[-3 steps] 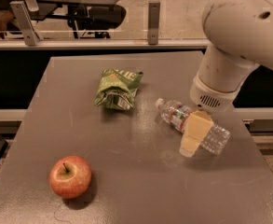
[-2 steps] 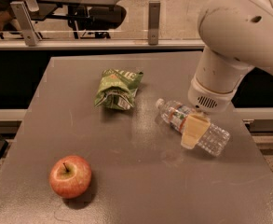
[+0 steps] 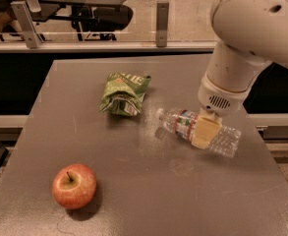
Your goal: Pick water bottle
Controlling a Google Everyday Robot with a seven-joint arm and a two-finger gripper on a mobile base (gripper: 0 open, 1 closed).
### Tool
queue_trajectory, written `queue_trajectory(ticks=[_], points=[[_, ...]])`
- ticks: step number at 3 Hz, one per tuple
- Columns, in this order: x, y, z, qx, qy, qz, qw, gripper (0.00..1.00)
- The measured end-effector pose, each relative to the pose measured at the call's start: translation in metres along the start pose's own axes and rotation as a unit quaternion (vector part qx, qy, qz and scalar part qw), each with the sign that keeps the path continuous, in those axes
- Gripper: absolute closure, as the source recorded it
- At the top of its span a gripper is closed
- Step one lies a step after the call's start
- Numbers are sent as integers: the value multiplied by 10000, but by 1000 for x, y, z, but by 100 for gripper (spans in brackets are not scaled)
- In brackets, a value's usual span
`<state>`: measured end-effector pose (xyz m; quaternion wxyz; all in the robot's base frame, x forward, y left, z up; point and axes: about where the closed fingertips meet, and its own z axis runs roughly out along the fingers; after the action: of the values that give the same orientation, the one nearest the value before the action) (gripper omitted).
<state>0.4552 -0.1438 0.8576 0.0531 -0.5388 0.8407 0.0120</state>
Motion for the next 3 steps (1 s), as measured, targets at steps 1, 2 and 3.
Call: queue_trajectory(ticks=[1,2,3], points=[[-12,5,-32,31,-268,-266,9993,100],[-21,9,-72,160,-548,-536,9969,100],[-27,11,-99,266,-720,-740,9943,100]])
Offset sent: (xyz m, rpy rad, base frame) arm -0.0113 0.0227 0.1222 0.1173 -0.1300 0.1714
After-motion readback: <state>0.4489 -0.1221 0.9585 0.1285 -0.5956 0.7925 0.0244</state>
